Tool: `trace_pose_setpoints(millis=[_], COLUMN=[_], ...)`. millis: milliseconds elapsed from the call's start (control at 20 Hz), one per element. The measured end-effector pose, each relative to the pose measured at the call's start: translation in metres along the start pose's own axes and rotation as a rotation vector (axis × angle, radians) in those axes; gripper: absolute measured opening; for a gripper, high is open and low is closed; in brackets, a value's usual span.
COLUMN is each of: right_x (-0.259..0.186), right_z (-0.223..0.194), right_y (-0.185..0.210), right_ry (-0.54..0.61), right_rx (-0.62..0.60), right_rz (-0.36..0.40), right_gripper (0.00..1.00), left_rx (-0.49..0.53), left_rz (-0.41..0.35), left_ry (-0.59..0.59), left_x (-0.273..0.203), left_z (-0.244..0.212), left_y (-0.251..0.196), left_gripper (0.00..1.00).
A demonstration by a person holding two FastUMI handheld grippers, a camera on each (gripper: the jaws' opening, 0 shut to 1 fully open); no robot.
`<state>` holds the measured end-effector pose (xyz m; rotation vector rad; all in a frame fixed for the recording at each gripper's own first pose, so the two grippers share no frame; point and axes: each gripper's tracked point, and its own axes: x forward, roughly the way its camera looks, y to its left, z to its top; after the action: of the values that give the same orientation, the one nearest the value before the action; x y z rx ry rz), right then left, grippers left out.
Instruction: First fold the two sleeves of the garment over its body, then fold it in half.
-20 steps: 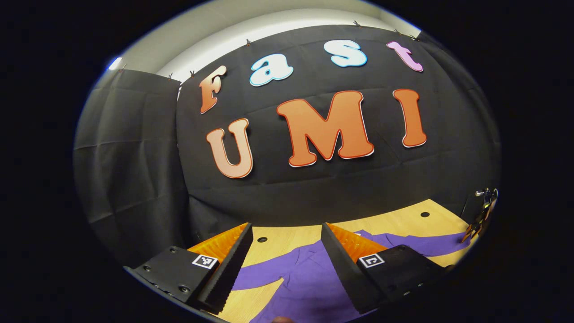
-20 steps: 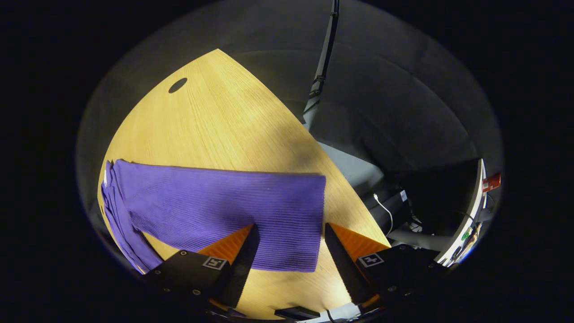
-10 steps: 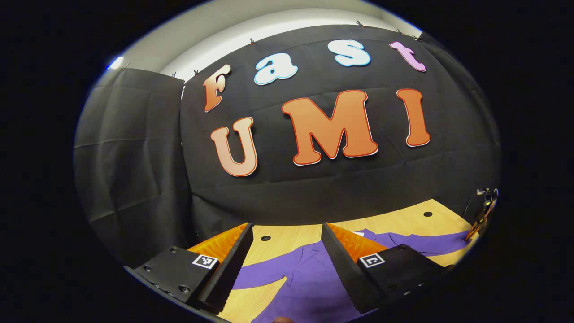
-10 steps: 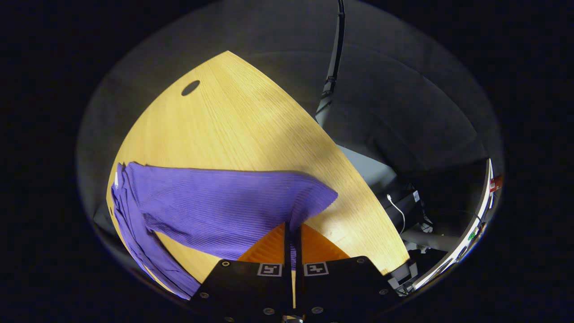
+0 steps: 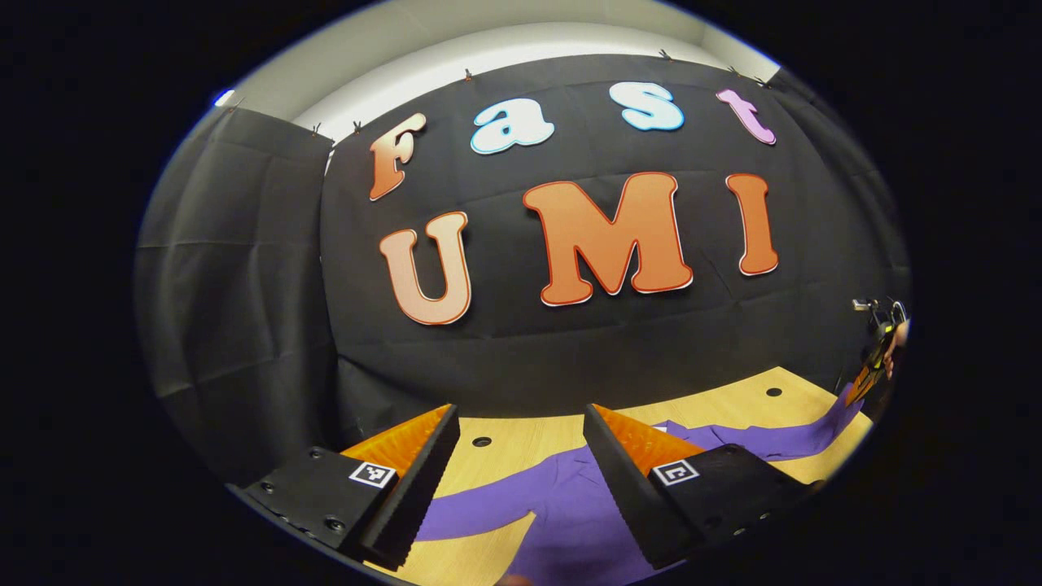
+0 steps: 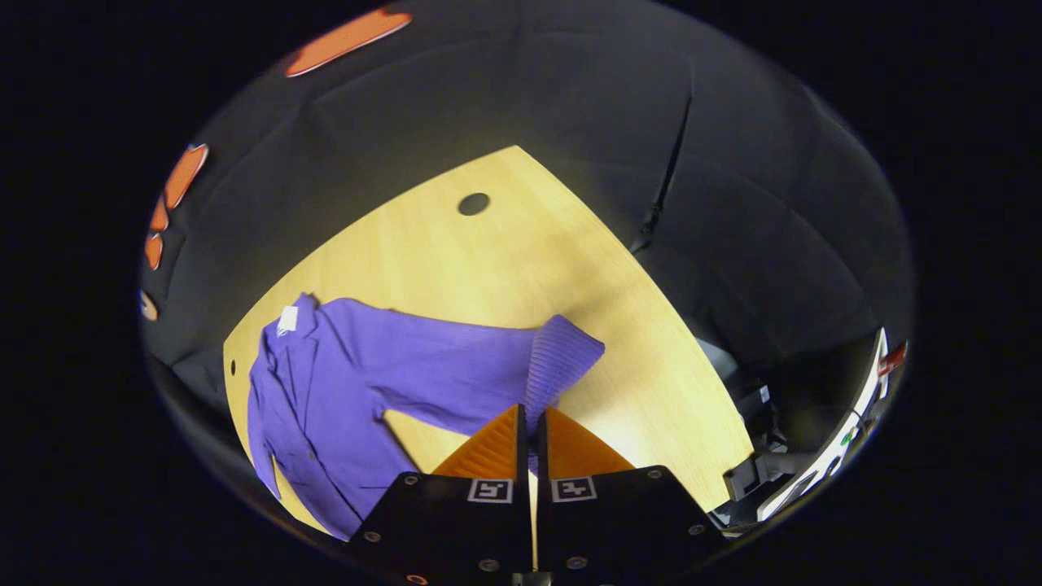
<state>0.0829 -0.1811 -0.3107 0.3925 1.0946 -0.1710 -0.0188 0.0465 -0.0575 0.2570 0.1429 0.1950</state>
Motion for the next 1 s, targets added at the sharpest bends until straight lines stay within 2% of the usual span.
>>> trace_pose_setpoints(millis=[250,650,1000], right_x=[-0.042,-0.099,-0.117], right_z=[0.002,-0.008,-0.033], right_y=[0.068,0.173,0.28], right_ry=[-0.052,-0.103,-0.092], right_rx=[-0.095,-0.176,-0.305], right_rz=[0.044,0.143,0.265], right_gripper=[0.03,0.03,0.03], left_rx=[-0.046,-0.073,-0.084], left_rz=[0.01,0.022,0.052], left_ry=[0.015,0.035,0.065], left_x=[0.006,0.01,0.012], left_z=[-0.014,-0.035,-0.055], left_y=[0.038,0.086,0.129], left_gripper=[0.99,0.99,0.99])
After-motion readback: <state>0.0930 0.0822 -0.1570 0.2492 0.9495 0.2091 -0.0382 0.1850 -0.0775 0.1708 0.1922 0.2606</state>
